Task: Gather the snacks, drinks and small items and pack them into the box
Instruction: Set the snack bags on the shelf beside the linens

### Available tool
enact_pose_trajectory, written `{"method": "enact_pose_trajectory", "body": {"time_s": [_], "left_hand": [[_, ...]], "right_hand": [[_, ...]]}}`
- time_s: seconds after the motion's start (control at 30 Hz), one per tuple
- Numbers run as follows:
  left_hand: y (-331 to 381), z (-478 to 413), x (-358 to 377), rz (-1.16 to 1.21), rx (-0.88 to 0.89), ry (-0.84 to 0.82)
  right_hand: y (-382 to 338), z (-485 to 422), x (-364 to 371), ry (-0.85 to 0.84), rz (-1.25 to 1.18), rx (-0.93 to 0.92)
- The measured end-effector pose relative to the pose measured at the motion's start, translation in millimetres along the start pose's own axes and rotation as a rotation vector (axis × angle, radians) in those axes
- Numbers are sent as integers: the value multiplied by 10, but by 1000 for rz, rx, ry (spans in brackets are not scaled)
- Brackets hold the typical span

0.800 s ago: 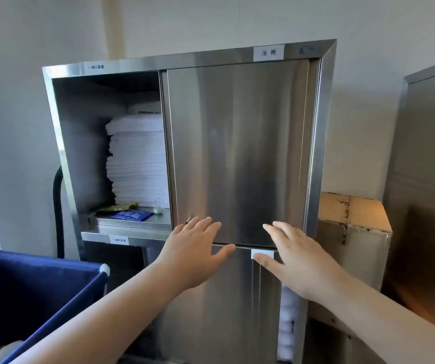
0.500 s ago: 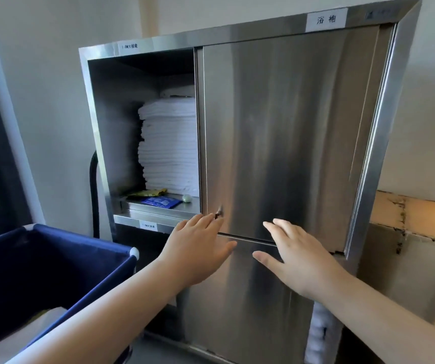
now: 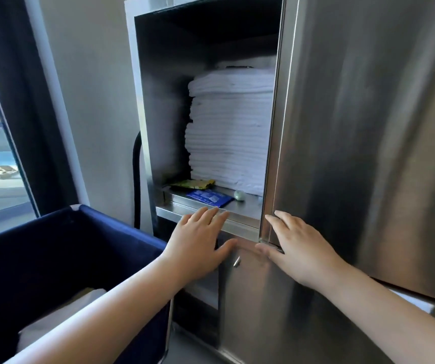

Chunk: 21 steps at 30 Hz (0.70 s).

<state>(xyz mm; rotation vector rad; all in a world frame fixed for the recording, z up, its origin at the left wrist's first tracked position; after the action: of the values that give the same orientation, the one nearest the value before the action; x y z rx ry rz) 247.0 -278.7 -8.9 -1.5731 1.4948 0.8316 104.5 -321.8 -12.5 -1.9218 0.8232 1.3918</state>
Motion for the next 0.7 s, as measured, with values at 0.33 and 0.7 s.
{"method": "enact_pose_trajectory", "body": {"time_s": [0.33,0.7], "left_hand": [[-981,-659,859,-67,-13,-34],[-1684,-1134,1807,-89,-113,-97]], "right_hand": [[-148,-1224,699,-40,-43,-19],[67,-2444,1513,-90,-53,-76]]}}
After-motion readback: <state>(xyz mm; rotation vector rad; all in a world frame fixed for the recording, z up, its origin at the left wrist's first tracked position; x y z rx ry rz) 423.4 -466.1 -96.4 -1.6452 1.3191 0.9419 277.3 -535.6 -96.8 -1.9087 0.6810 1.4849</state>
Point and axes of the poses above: each hand's wrist, its own z-axis away from the middle knuckle, its own x-axis out of the palm, y = z × x, the point moved 10 cm from there along -z, towards the middle knuckle, and after that the axes turned 6 degrees about -z, right-handed, at the moved point
